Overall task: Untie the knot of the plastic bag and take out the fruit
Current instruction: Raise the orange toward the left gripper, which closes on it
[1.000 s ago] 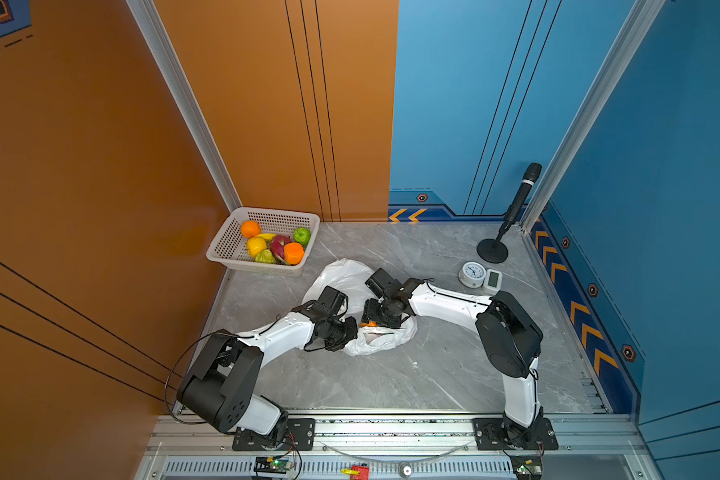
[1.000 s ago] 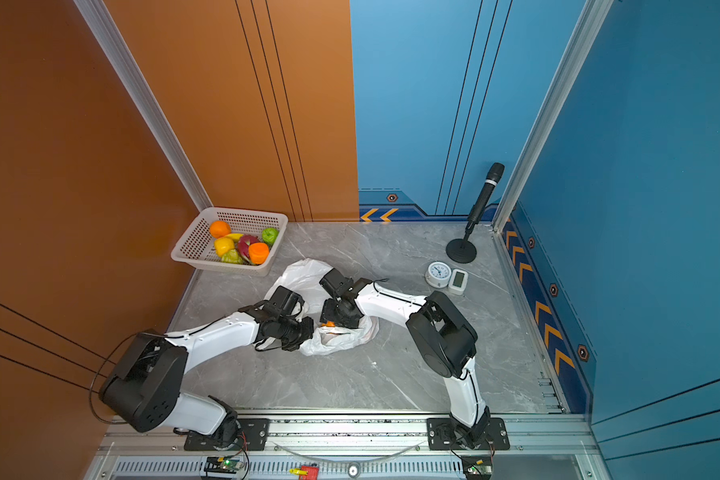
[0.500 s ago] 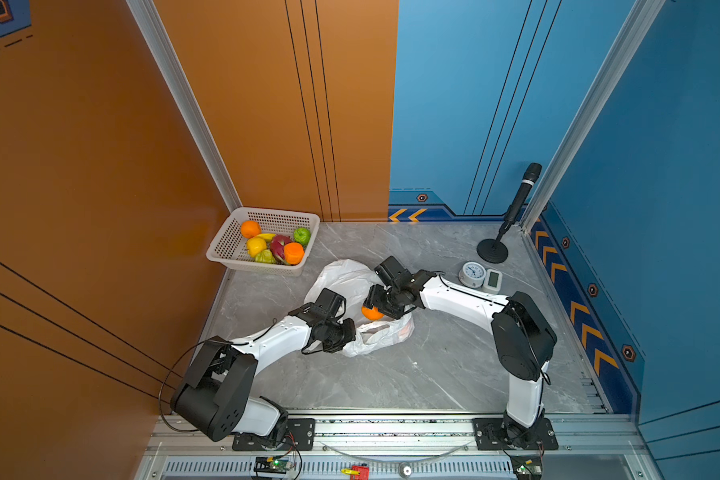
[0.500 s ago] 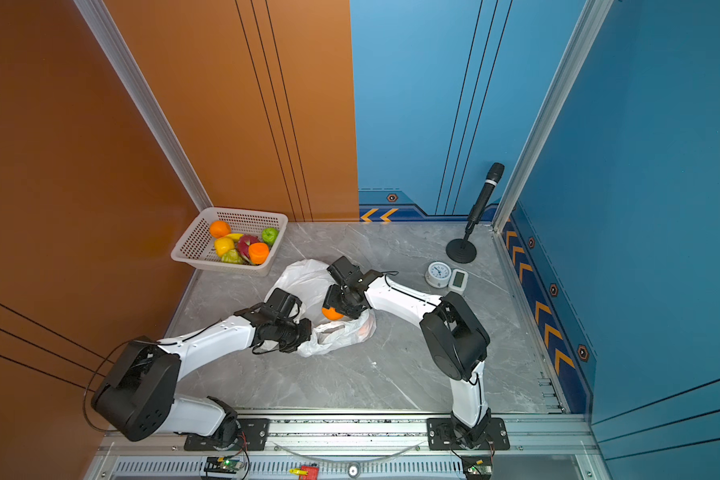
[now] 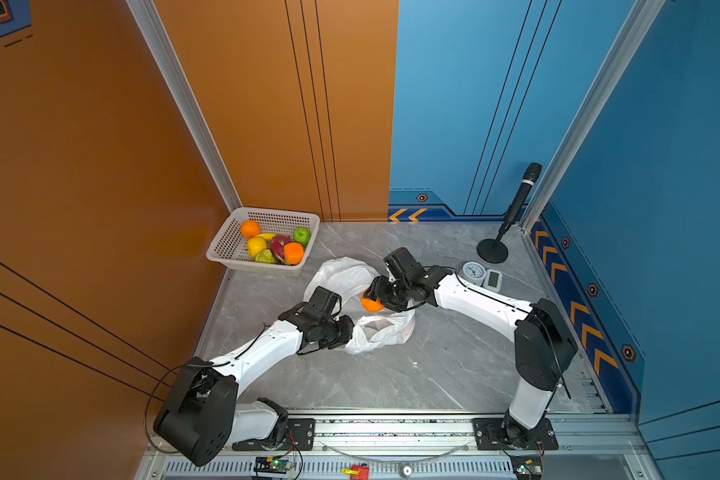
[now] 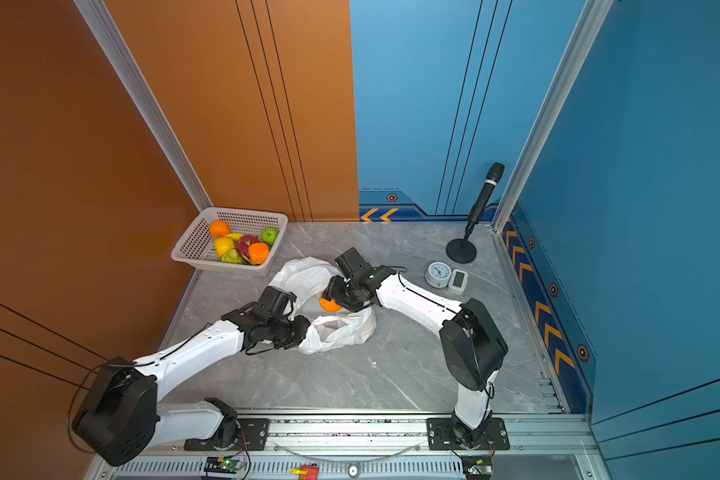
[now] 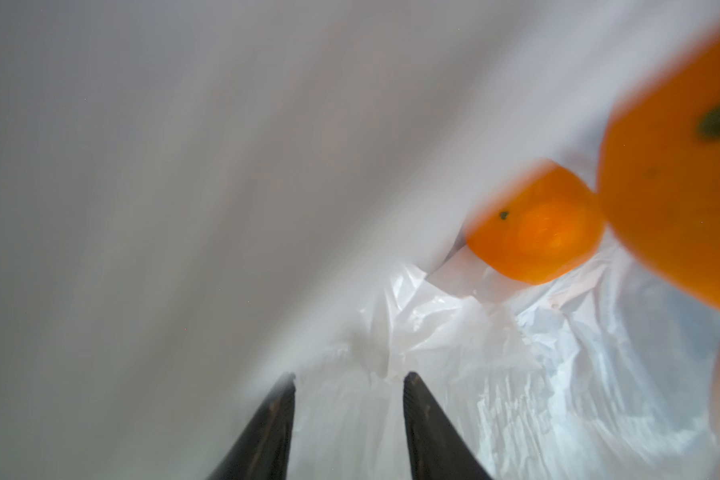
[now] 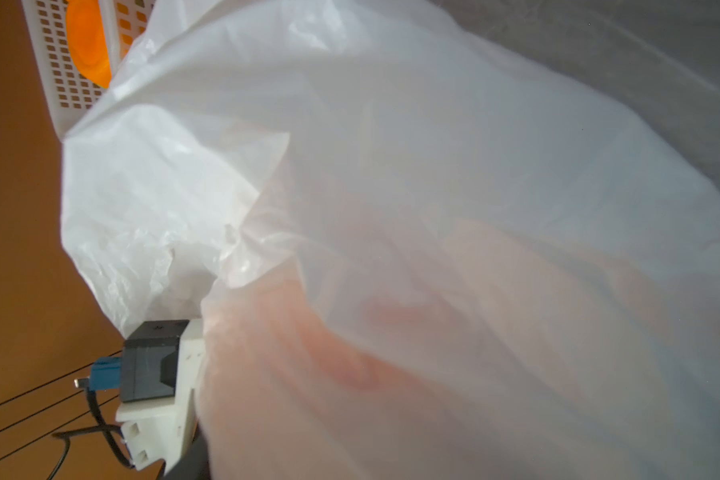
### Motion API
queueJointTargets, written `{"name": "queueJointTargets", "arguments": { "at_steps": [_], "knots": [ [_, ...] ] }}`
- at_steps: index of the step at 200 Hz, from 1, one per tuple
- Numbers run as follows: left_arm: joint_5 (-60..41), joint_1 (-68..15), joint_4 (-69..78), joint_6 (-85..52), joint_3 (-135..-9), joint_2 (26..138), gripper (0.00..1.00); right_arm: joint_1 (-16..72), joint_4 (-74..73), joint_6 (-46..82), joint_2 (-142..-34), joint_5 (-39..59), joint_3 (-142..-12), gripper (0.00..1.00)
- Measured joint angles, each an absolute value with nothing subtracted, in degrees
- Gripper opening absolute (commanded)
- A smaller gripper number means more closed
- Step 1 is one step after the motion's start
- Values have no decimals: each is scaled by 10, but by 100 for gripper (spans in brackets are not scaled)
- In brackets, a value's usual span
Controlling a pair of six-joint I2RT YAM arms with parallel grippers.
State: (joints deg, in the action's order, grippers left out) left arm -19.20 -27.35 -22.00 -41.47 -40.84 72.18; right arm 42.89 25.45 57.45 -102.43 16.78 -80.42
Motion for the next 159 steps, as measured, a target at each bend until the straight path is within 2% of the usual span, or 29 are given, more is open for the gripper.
{"name": "queueJointTargets", "arguments": {
  "at_steps": [29, 97, 123, 159],
  "knots": [
    [-181, -269, -230, -408, -429, 669, 59, 432, 256, 566, -1018, 192, -788, 60],
    [-177, -261, -227, -347, -442, 550, 63, 431, 278, 566, -979, 236, -786, 60],
    [-179, -261, -186, -324, -442, 514, 65, 427, 274, 599, -946, 249, -788, 60],
    [-180, -262, -96, -298, -440, 484, 76, 418, 233, 692, -917, 255, -793, 61]
  ]
}}
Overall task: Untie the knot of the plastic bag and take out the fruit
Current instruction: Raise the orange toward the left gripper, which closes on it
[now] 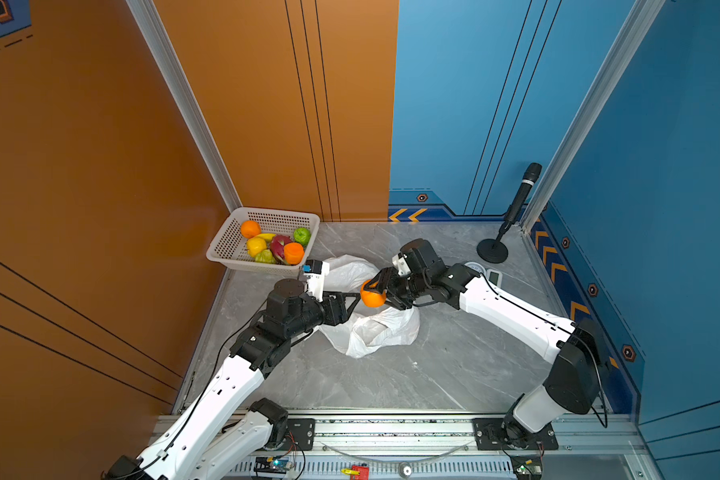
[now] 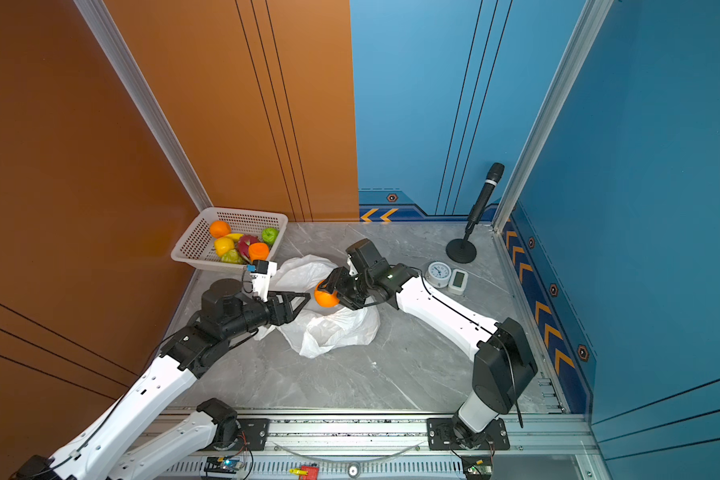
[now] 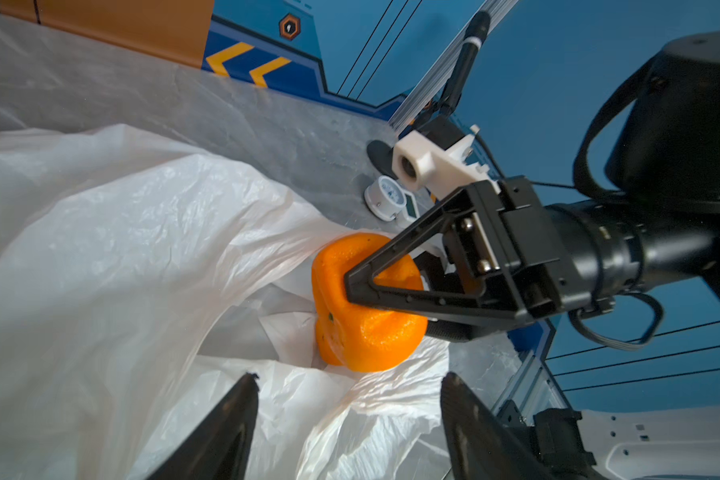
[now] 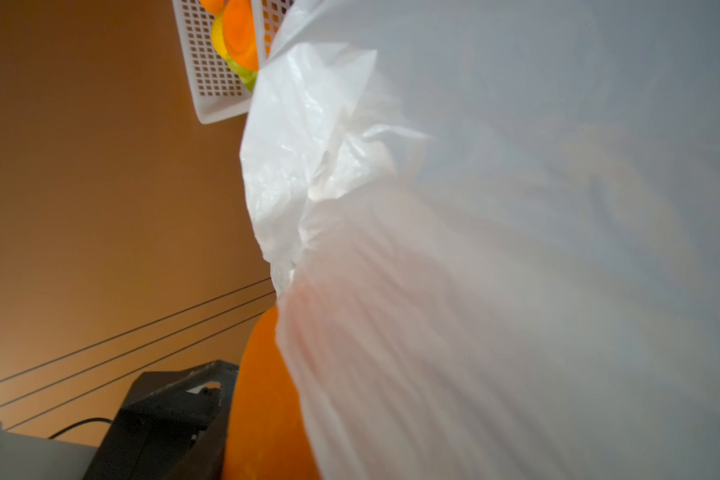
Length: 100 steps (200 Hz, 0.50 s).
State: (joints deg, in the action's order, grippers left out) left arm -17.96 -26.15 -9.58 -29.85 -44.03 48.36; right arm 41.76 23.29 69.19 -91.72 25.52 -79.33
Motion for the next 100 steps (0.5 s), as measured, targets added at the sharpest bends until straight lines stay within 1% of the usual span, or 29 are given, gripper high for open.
{"name": "queueJointTargets", "arguments": {
  "at_steps": [28, 37, 39, 44, 67, 100],
  "knots": [
    [-179, -263, -36, -272, -440, 484, 85, 416, 171, 778, -904, 256, -793, 62],
    [-180, -264, -20, -265, -440, 487, 85, 416, 154, 801, -902, 256, -793, 63],
    [-180, -265, -18, -263, -440, 488, 89, 416, 150, 807, -902, 256, -793, 63],
    [-180, -266, -9, -256, -440, 490, 91, 416, 143, 817, -902, 256, -794, 63],
    [-177, -277, 17, -216, -441, 504, 94, 417, 128, 858, -902, 257, -799, 63],
    [-161, -290, 37, -168, -443, 533, 95, 423, 105, 900, -902, 257, -803, 63]
  ]
}}
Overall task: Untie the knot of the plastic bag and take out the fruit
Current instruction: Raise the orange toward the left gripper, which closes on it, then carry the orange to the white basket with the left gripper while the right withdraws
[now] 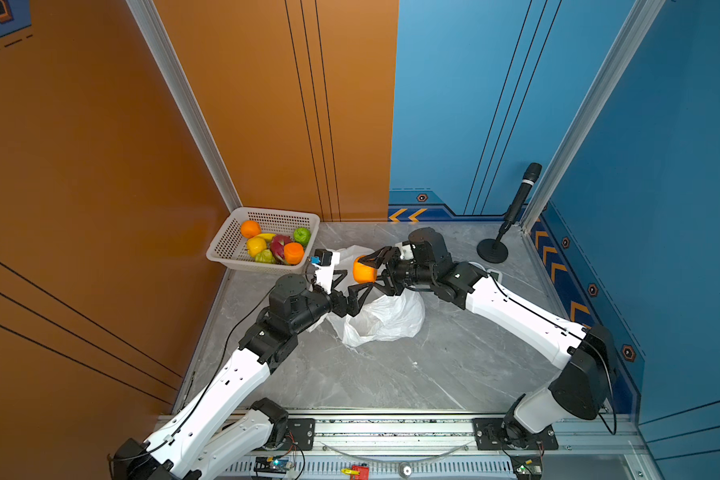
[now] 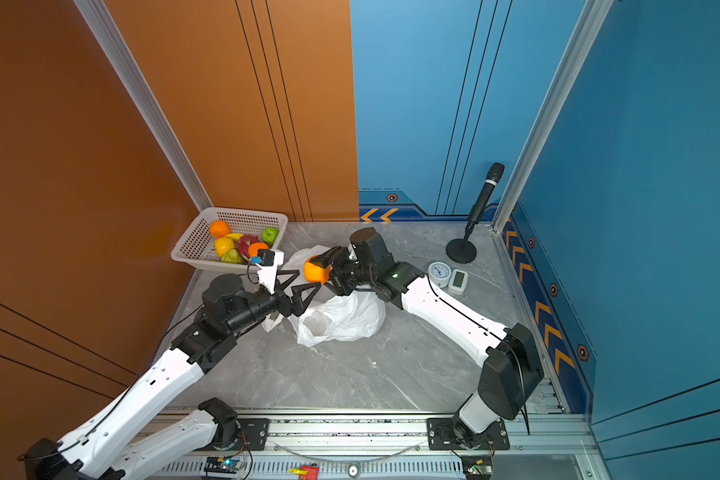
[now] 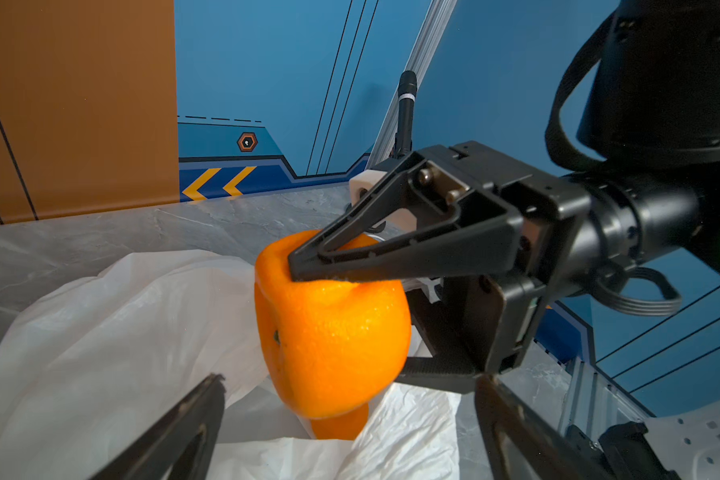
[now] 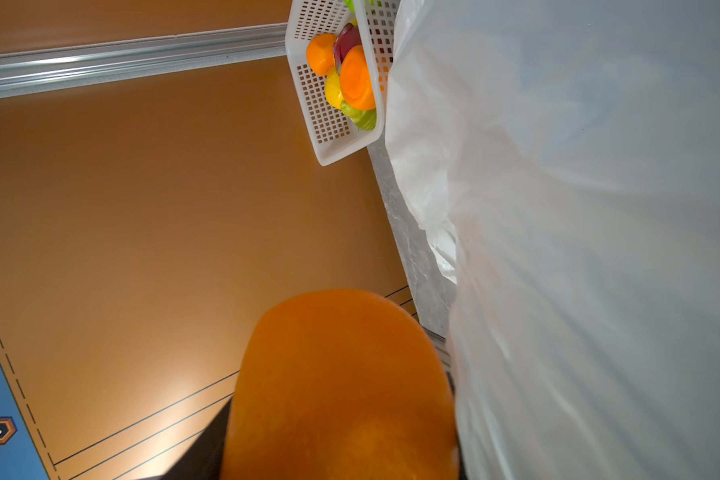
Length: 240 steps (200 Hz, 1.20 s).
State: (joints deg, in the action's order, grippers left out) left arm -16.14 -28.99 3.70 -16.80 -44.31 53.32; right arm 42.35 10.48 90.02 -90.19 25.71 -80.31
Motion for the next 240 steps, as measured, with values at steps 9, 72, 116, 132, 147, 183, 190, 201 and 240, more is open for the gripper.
{"name": "queueJointTargets", "arguments": {
  "at_steps": [9, 72, 116, 132, 147, 183, 190, 201, 240],
  "knots": [
    [-156, -291, 41, -159, -445, 542, 95, 428, 100, 910, -902, 257, -803, 64],
    [-114, -293, 85, -138, -461, 577, 71, 455, 77, 944, -902, 252, -803, 67],
    [-102, -294, 83, -143, -467, 579, 52, 459, 64, 956, -902, 248, -803, 77],
    [-95, -294, 76, -145, -470, 579, 50, 460, 63, 957, -902, 247, -803, 90],
    [-90, -294, 68, -146, -475, 578, 49, 461, 61, 960, -902, 244, -803, 97],
    [-76, -290, 36, -149, -481, 563, 47, 461, 37, 959, -896, 236, -792, 100],
    [-73, -288, 29, -152, -484, 560, 47, 461, 29, 959, -893, 235, -788, 100],
    [-66, -284, 15, -160, -492, 556, 46, 460, 7, 960, -888, 234, -779, 100],
    [-44, -258, -43, -199, -550, 558, 44, 448, -78, 965, -883, 244, -774, 100]
  ]
}}
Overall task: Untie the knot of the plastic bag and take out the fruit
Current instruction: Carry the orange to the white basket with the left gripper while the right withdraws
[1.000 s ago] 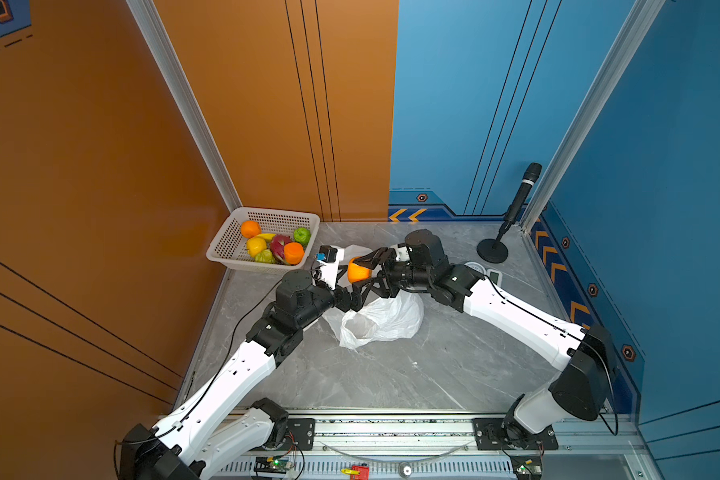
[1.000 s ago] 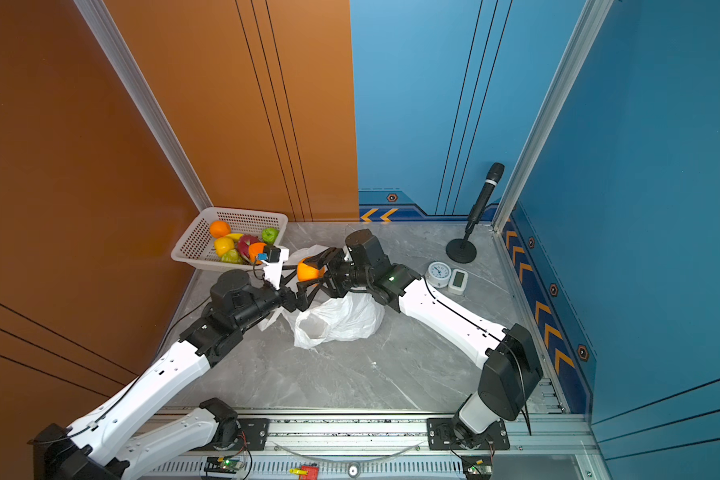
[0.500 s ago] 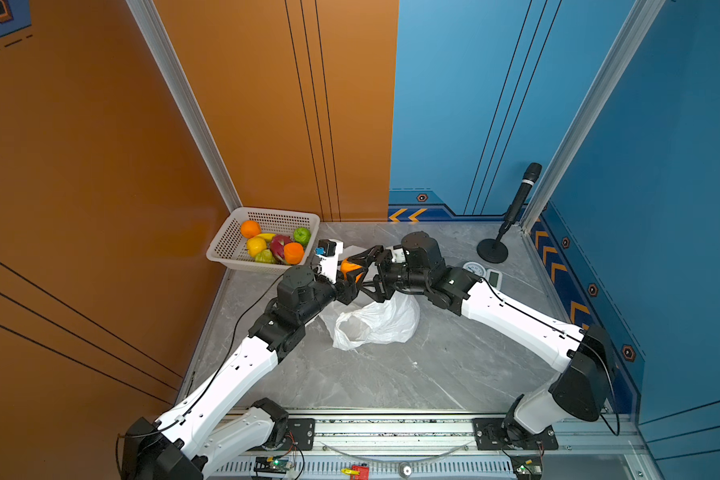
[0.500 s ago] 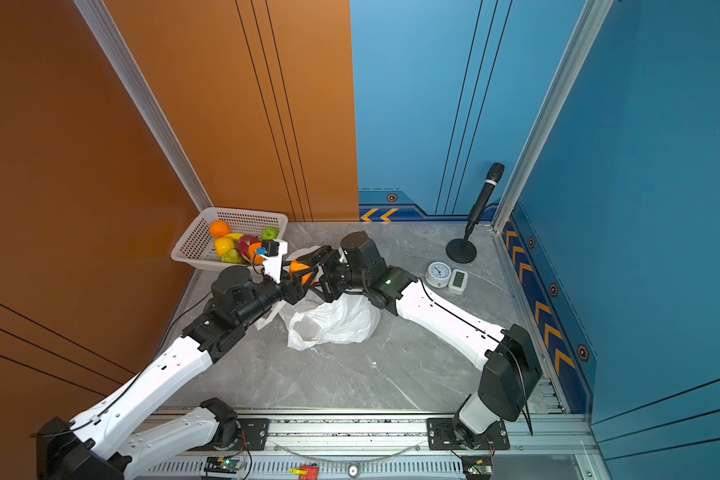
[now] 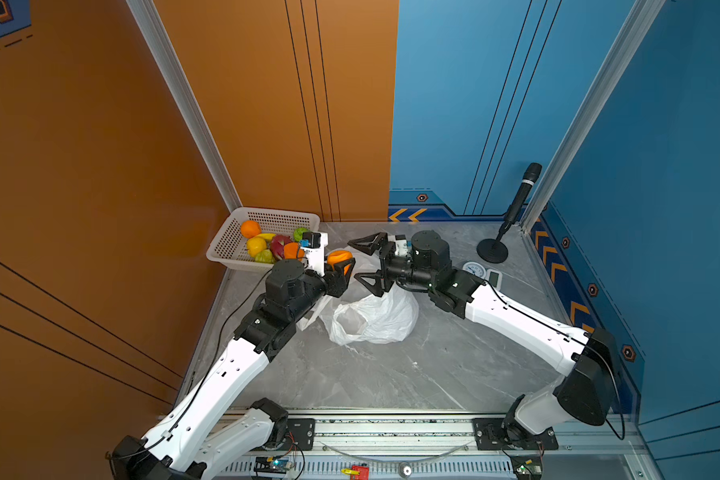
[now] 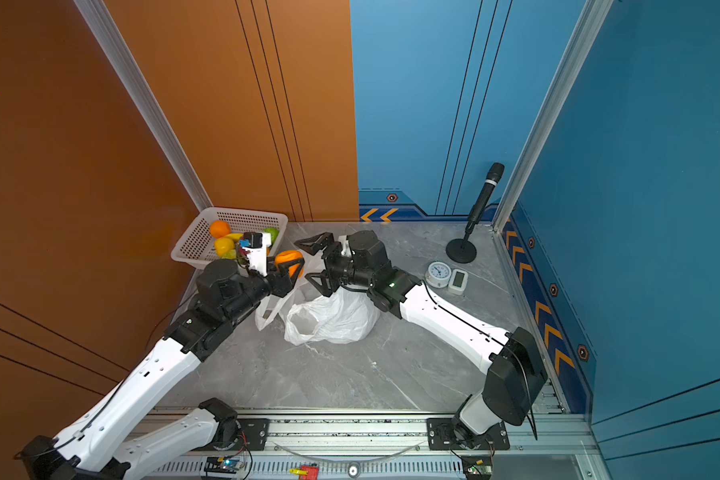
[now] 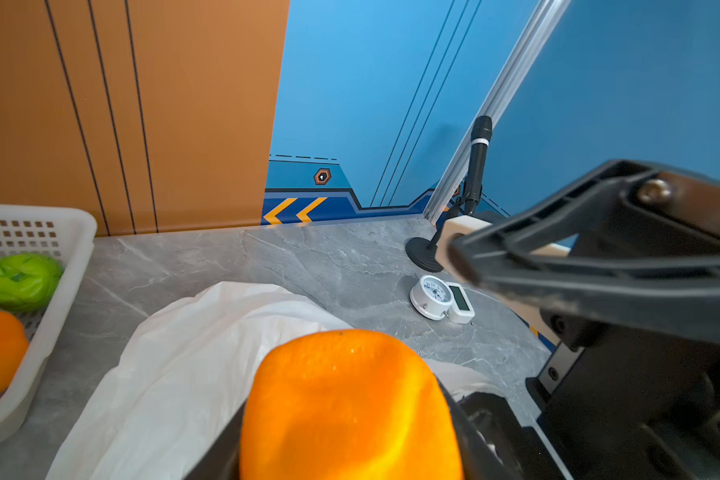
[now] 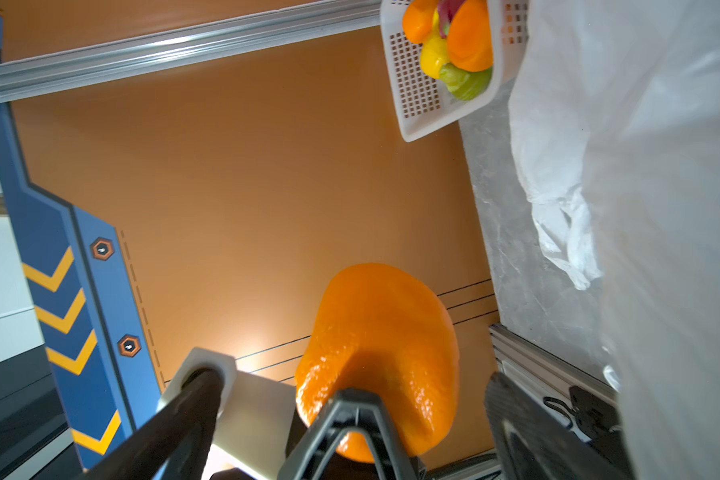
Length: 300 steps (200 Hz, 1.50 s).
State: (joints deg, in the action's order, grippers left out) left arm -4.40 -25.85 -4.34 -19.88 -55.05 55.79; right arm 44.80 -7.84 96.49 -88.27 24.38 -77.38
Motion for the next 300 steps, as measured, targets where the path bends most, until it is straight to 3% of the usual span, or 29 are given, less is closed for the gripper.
{"name": "queueJointTargets", "arguments": {
  "at_steps": [33, 76, 109, 146, 193, 239, 300],
  "knots": [
    [-41, -219, -76, -239, -612, 590, 43, 429, -95, 963, -882, 275, -784, 96],
    [-47, -199, -127, -258, -669, 648, 45, 405, 276, 828, -878, 310, -879, 94],
    [-53, -199, -140, -264, -669, 667, 45, 395, 424, 768, -837, 345, -861, 96],
    [-53, -195, -150, -264, -678, 686, 44, 342, 343, 810, -757, 380, -814, 100],
    [-53, -191, -163, -265, -691, 711, 45, 269, 45, 958, -715, 355, -721, 100],
    [-45, -165, -171, -265, -715, 725, 45, 218, 90, 877, -797, 354, -823, 100],
    [-22, -60, -161, -286, -725, 792, 45, 209, 163, 757, -960, 380, -982, 100]
  ]
}}
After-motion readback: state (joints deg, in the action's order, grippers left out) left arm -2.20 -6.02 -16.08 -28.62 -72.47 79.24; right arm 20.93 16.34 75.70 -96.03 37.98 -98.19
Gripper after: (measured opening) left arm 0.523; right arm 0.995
